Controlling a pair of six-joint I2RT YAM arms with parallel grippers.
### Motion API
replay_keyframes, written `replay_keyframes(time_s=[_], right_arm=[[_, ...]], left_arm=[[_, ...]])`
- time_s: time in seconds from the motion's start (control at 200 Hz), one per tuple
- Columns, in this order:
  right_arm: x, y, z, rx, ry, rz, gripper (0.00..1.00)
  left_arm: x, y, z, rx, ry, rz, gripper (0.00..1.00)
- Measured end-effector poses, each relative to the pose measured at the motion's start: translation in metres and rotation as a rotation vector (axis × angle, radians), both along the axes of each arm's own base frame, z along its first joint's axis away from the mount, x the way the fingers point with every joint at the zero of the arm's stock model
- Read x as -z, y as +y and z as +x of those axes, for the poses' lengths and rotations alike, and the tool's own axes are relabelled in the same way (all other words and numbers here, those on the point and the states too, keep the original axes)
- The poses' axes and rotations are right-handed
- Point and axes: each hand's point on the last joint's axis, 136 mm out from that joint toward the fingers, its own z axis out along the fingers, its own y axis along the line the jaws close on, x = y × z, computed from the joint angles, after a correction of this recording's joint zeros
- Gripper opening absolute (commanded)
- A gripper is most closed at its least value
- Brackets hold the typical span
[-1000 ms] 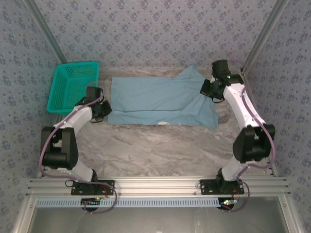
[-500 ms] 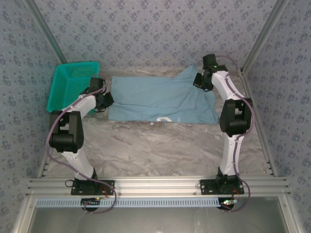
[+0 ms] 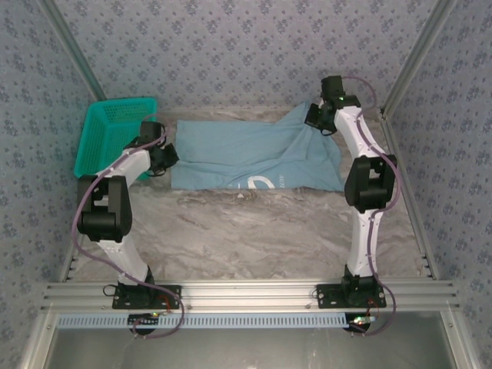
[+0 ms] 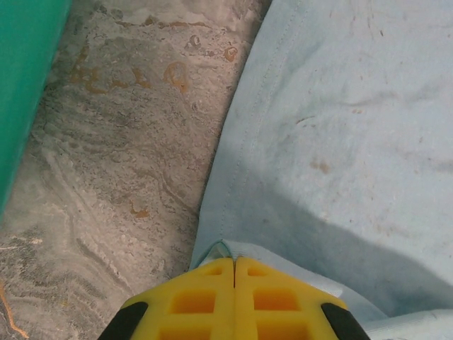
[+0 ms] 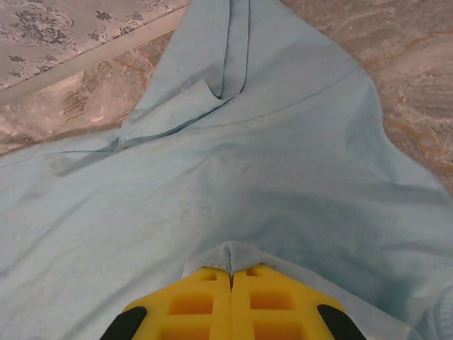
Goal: Fold the inside-out t-shirt
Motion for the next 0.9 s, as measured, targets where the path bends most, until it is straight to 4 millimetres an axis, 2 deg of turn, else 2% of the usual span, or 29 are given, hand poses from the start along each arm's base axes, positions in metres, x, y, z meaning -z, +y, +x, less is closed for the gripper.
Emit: replay_keyframes(time_s=[0.23, 0.39, 0.615, 0.904], right_arm=[[0.030, 0.000, 0.004, -0.006, 0.051, -0.010, 0.01], [0.041, 0.001, 0.006, -0.010, 0.066, -0.014, 0.00], [0.040, -0.002, 0.008, -0.008, 0.061, -0.015, 0.00], [0.037, -0.014, 0.011, 0.010, 0.052, -0.016, 0.00]], left_arm=[[0.014, 0.001, 0.006, 0.001, 0.027, 0.005, 0.00], [0.016, 0.001, 0.012, 0.002, 0.026, 0.005, 0.00], [0.006, -0.001, 0.021, 0.006, -0.002, -0.002, 0.00], [0.006, -0.001, 0.022, 0.007, -0.001, -0.003, 0.00]])
